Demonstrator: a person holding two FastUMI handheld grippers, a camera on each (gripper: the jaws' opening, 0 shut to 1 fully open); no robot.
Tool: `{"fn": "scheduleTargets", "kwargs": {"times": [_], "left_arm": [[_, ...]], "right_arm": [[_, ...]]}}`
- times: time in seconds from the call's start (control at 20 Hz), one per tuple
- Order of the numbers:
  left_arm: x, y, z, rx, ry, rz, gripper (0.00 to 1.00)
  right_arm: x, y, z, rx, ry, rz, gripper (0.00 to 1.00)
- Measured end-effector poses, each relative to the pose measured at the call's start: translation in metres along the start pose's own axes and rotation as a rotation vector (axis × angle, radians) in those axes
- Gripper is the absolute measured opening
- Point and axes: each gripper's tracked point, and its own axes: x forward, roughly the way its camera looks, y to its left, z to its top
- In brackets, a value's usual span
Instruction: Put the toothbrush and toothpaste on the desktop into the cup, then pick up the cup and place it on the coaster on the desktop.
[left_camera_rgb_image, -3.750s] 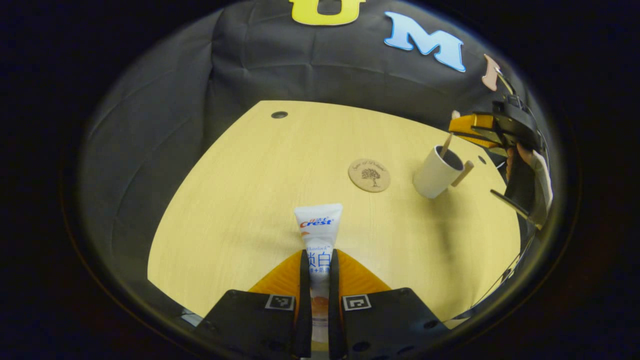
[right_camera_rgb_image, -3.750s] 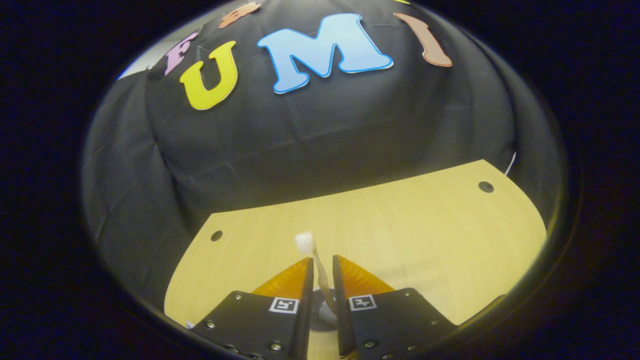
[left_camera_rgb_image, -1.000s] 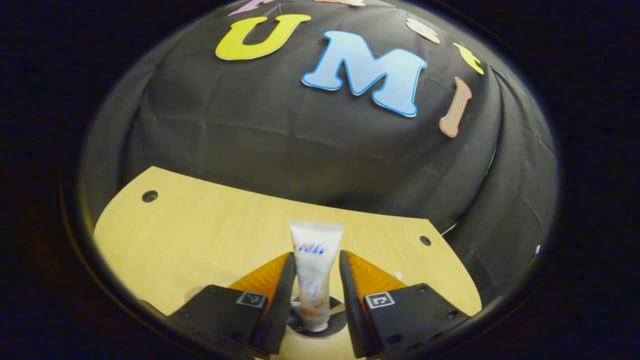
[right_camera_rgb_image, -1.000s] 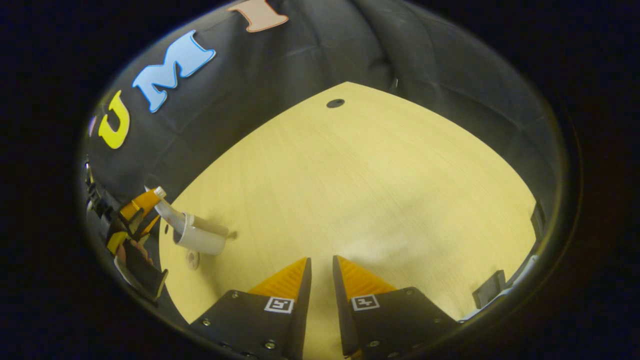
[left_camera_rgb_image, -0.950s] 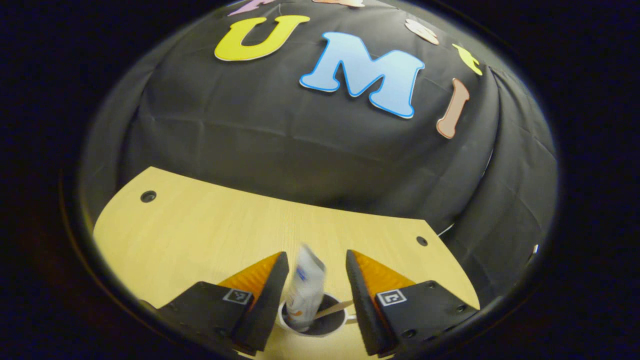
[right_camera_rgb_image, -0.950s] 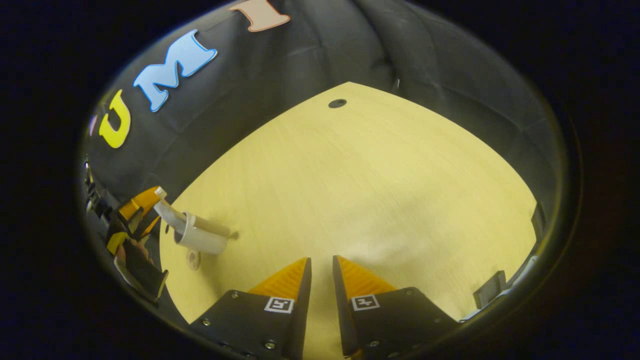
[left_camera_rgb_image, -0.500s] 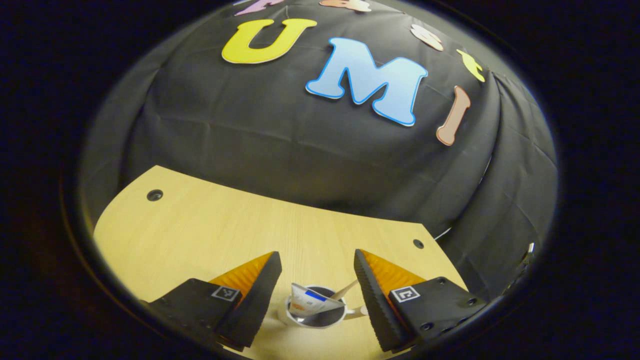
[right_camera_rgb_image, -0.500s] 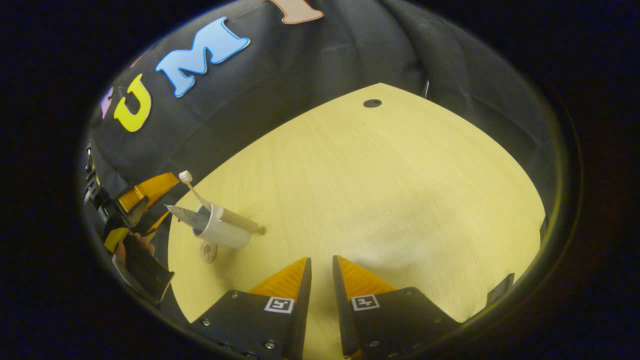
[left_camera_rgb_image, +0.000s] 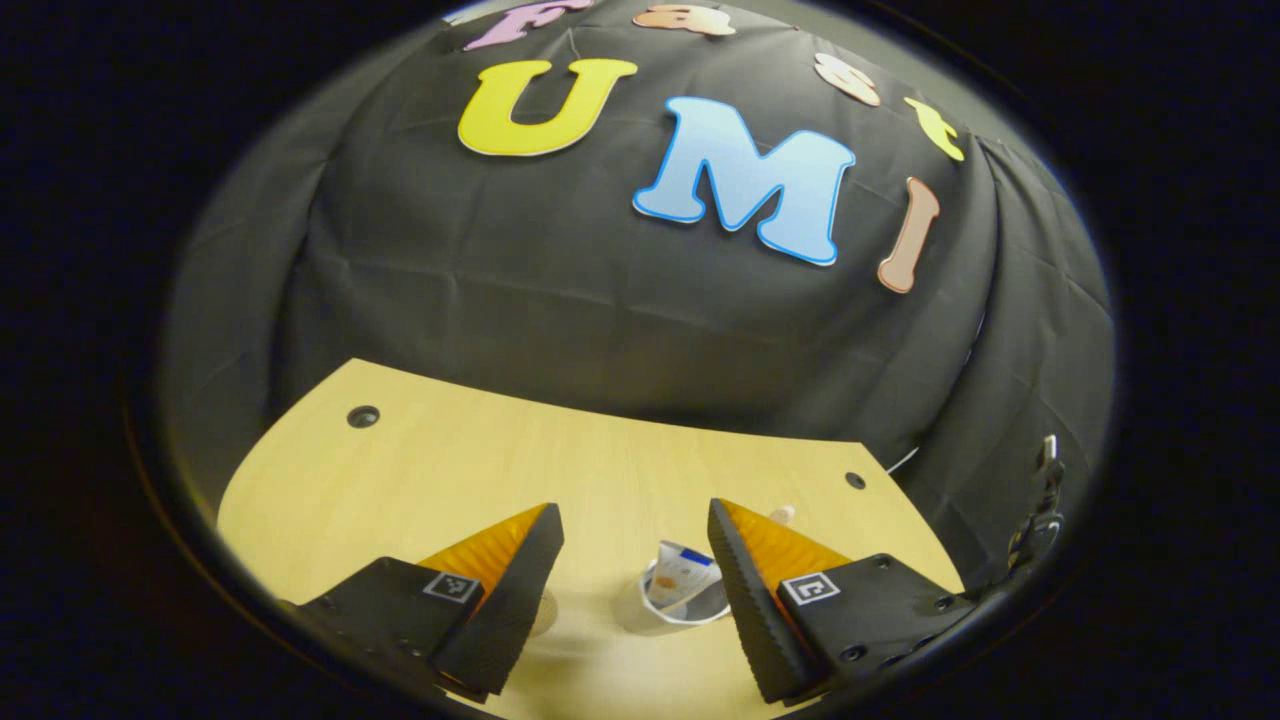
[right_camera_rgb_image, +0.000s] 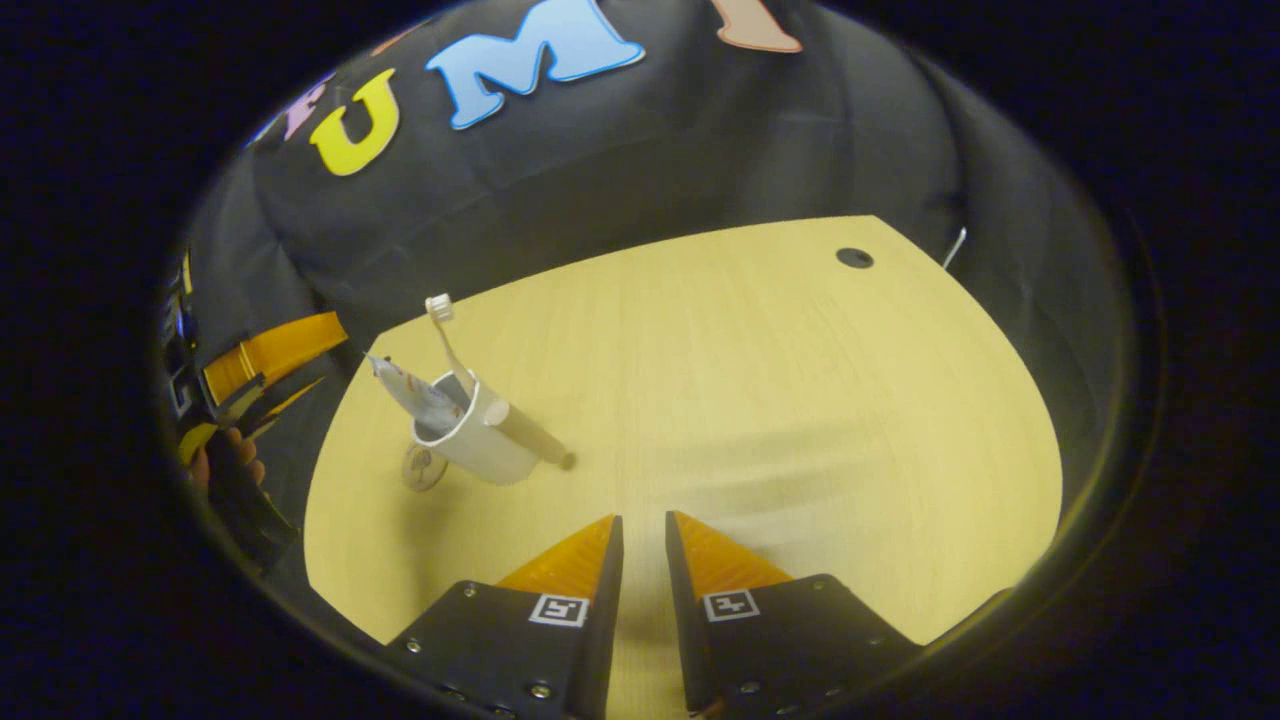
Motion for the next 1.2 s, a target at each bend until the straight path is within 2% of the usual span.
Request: {"fn": "scheduleTargets", "kwargs": {"times": [0.1, 0.3, 0.65, 0.7, 0.75, 0.8, 0.95, 1.0, 1.05, 1.2], "left_arm": [[-0.009, 0.009, 0.0, -0.009, 0.004, 0.012, 0.93], [-0.027, 0.032, -0.004, 0.002, 0.013, 0.049, 0.94], [-0.048, 0.062, -0.02, -0.037, 0.038, 0.116, 0.94], [-0.049, 0.064, -0.022, -0.042, 0.041, 0.123, 0.94], [-0.051, 0.066, -0.023, -0.048, 0.044, 0.127, 1.0], [-0.052, 0.069, -0.025, -0.051, 0.047, 0.131, 0.94], [-0.055, 0.074, -0.03, -0.064, 0.051, 0.145, 0.94], [-0.057, 0.076, -0.031, -0.068, 0.052, 0.148, 1.0], [-0.059, 0.077, -0.033, -0.072, 0.056, 0.152, 0.94], [-0.065, 0.083, -0.044, -0.077, 0.073, 0.165, 0.94]], "right_arm": [[0.013, 0.01, 0.009, -0.081, 0.018, 0.025, 0.27], [0.036, 0.02, 0.032, -0.33, 0.045, 0.055, 0.27], [0.059, 0.049, 0.051, -0.594, 0.116, 0.154, 0.26], [0.057, 0.049, 0.05, -0.637, 0.138, 0.161, 0.53], [0.057, 0.05, 0.049, -0.673, 0.152, 0.176, 0.67], [0.057, 0.054, 0.05, -0.703, 0.159, 0.181, 0.65], [0.058, 0.067, 0.048, -0.781, 0.189, 0.213, 0.65], [0.06, 0.073, 0.046, -0.805, 0.197, 0.226, 0.58], [0.061, 0.077, 0.047, -0.827, 0.202, 0.236, 0.62], [0.064, 0.089, 0.048, -0.882, 0.227, 0.266, 0.62]]}}
